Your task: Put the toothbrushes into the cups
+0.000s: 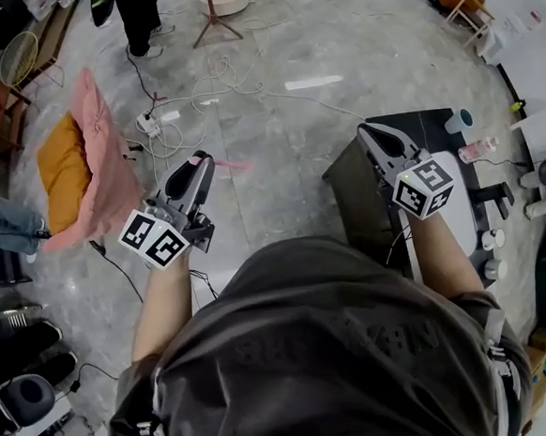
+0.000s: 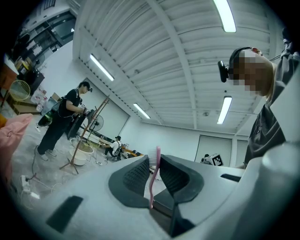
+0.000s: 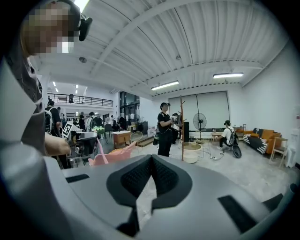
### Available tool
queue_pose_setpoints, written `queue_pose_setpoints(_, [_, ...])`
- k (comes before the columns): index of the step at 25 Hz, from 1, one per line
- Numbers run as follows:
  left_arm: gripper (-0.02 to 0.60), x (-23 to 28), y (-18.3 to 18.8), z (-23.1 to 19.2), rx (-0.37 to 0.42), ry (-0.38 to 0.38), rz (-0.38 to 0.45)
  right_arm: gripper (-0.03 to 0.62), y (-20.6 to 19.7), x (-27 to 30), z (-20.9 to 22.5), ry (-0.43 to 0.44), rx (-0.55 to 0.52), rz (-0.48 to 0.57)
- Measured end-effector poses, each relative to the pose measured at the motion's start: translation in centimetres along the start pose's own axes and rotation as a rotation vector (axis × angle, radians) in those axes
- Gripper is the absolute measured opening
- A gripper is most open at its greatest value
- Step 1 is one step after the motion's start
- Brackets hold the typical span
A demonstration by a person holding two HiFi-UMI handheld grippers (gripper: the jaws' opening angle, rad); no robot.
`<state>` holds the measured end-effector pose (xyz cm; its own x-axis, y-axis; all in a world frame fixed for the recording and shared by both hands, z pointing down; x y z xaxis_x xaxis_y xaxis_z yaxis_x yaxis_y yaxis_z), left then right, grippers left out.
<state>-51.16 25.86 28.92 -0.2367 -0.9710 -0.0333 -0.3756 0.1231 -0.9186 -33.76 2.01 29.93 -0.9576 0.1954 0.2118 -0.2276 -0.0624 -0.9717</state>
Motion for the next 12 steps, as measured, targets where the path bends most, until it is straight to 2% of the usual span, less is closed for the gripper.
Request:
queue_pose_setpoints(5, [0.060,4.8,-0.2,-1.0,0.031,0.034,-0.006,-0.007,-0.2,2.3,5.2,0.053,-0.003,0.006])
queue_pose_setpoints(8, [0.060,9.4,-0.6,-0.7,0.054,0.075,-0.001,-0.008,-0.4,3.0,10.4,0.098,-0.004,0.018])
queue_pose_setpoints(12, [0.060,15.1,-1.7,0.2,0.046,0.146,0.009,-0.008,-0.5,3.1,17.4,0.172,0.007,0.021])
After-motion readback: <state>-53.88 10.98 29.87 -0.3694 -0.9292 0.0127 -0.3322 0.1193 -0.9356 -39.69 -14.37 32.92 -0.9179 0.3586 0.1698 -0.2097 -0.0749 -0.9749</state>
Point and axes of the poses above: the fingertips, and each gripper's own axes: x forward along the fingers, z to its right, y out of its top, the point moved 1 cm from there along -x, backward along the fingers, and after that the axes turned 13 degrees about y, right-handed, at the moved point
